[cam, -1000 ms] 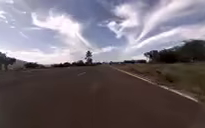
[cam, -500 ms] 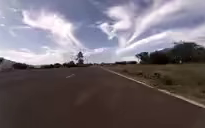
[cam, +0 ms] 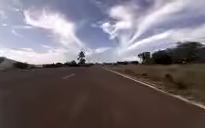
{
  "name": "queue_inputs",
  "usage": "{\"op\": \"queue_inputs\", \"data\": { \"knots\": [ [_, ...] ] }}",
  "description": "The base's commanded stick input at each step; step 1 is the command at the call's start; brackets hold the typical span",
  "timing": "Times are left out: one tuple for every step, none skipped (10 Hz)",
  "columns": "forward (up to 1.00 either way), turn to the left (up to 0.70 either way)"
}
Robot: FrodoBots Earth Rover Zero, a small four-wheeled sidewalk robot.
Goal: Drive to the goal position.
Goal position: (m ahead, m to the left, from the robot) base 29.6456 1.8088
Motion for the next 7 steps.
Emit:
{"op": "queue_inputs", "data": {
  "knots": [
    [1.00, 0.00],
    [1.00, 0.00],
    [1.00, 0.00],
    [1.00, 0.00],
    [1.00, 0.00],
    [1.00, 0.00],
    [1.00, 0.00]
  ]
}}
